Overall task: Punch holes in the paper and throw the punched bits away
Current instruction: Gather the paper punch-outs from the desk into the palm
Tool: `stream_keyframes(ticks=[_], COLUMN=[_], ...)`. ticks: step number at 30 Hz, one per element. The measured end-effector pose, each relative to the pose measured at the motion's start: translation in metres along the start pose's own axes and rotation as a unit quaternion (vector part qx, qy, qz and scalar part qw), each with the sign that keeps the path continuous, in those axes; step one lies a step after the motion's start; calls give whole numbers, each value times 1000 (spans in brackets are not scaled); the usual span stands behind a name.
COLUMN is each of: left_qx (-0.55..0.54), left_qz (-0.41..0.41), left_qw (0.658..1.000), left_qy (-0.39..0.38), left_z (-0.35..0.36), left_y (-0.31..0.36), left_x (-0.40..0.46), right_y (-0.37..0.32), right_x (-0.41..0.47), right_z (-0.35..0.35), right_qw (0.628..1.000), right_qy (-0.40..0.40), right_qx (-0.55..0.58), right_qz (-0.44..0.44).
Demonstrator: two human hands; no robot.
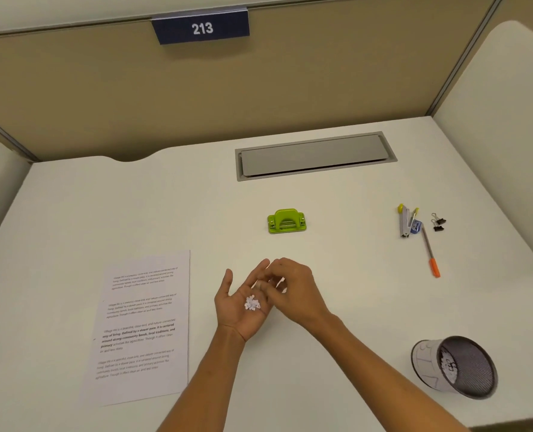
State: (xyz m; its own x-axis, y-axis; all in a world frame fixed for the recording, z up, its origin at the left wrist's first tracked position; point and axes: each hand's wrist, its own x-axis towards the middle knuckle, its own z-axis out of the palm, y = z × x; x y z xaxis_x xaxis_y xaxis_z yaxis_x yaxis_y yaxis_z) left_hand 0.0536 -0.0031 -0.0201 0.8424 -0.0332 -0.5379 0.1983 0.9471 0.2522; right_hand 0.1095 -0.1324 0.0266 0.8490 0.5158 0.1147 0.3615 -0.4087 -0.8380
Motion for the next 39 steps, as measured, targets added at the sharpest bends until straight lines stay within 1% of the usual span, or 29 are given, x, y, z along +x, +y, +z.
stream_keyframes(ticks=[2, 4, 6, 8, 11, 13, 21, 24, 28, 30, 32, 33, 34, 36, 37, 39], left_qx=[-8, -18, -25, -22, -22, -18, 3, 8, 19, 21, 21, 22, 23, 27, 26, 24], left_qz=[1, 2, 2, 3, 0, -2, -18, -26, -37, -43, -51, -55, -60, -70, -75, -84], left_qw=[1000, 1000, 1000, 1000, 1000, 1000, 1000, 1000, 999, 999, 998, 998, 998, 997, 997, 996], left_qy=[6, 12, 10, 13, 15, 19, 20, 15, 13, 8, 1, -2, -5, -10, -12, -18], left_z=[0, -3, -8, -13, -19, -24, -31, -35, -37, -37, -37, -37, -37, -35, -34, -31], left_y=[2, 6, 12, 17, 25, 30, 46, 49, 50, 50, 48, 47, 47, 46, 45, 44], left_x=[-2, -5, -8, -10, -12, -12, -12, -13, -8, -6, -4, -4, -4, -3, -2, -1], right_y=[12, 29, 44, 55, 60, 56, 31, 28, 26, 28, 27, 26, 25, 17, 11, -6], right_x=[-8, -21, -35, -49, -70, -82, -99, -100, -97, -94, -92, -89, -87, -77, -70, -54], right_z=[-5, -5, 0, 9, 27, 41, 98, 107, 106, 106, 103, 101, 97, 85, 79, 67], right_qw=[998, 996, 995, 991, 981, 974, 957, 952, 936, 932, 937, 943, 947, 960, 967, 978], right_qy=[41, 53, 29, -11, -61, -72, 6, 33, 29, 8, -19, -15, 17, 42, 54, 58], right_qx=[28, 21, -23, -80, -146, -182, -257, -280, -338, -352, -328, -299, -269, -174, -135, -101], right_qz=[34, 68, 94, 108, 115, 116, 132, 119, 92, 92, 118, 144, 173, 214, 208, 175])
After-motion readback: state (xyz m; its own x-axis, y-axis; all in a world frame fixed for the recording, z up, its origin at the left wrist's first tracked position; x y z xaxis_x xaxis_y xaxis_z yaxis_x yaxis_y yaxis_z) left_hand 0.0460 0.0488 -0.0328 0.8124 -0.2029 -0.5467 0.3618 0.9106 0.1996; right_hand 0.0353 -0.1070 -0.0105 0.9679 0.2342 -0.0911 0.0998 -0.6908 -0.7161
